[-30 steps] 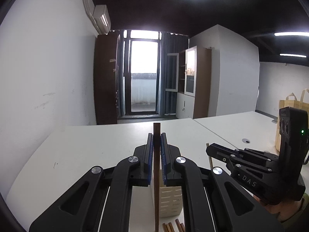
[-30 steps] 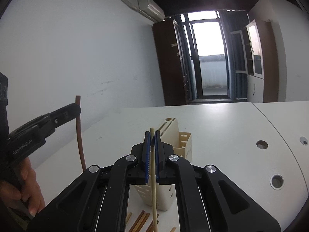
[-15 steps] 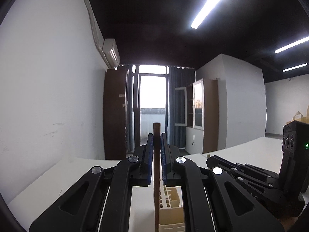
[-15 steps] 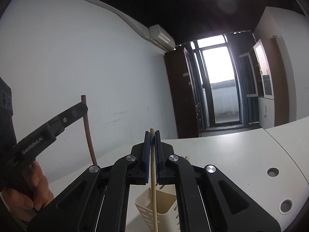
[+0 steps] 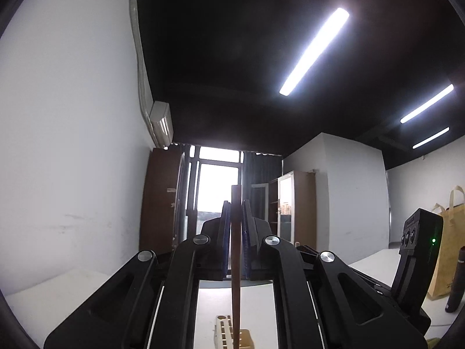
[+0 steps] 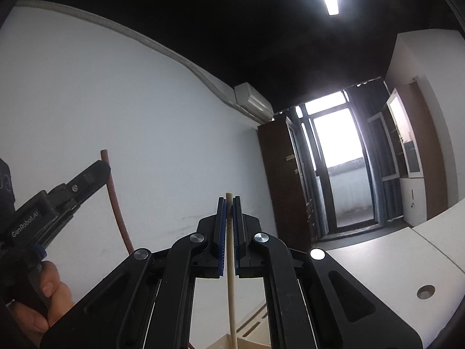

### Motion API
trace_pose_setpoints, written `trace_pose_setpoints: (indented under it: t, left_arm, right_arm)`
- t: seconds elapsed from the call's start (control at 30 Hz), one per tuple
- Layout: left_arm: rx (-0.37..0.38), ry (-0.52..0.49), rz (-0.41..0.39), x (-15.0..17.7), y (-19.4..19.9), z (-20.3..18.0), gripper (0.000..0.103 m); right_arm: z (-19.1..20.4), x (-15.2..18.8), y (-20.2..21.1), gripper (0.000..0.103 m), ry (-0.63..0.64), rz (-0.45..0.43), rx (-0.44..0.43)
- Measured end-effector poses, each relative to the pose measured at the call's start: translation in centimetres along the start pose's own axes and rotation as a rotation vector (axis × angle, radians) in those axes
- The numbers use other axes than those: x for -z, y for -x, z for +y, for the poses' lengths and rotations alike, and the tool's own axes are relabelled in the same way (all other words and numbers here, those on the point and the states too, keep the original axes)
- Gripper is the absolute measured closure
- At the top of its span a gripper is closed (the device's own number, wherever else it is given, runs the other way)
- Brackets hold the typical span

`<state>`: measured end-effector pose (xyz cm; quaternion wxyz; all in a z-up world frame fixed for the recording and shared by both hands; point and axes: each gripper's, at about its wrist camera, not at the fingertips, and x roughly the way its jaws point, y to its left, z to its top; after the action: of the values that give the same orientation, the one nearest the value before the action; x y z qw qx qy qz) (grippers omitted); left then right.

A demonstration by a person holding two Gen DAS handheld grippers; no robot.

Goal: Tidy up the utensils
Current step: 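Lift the brown chopstick with the left tool while the right tool lifts a pale one, then lower the brown chopstick into the holder and open the left tool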

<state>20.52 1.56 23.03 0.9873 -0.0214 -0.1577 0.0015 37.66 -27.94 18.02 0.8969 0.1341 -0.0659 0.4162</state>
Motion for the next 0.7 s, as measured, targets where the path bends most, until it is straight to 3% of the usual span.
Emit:
trace_pose_setpoints:
  t: [0.13, 0.53, 0.7]
  left_arm:
    - [0.004, 0.008, 0.012, 1.4, -1.3, 0.3, 0.096]
    - [0.046, 0.030, 0.238, 6.4, -4.8, 1.7, 0.096]
    - [0.066, 0.019, 0.288, 7.7, -4.8, 1.9, 0.096]
  right_arm:
    - [-0.8, 0.5, -1.1, 0.098, -0.011, -0.004, -0.005]
    - [-1.5, 3.7, -2.1, 0.098, -0.032, 0.129, 0.001]
    - [-1.3, 4.6, -1.8, 0.098, -0.018, 0.163, 0.009]
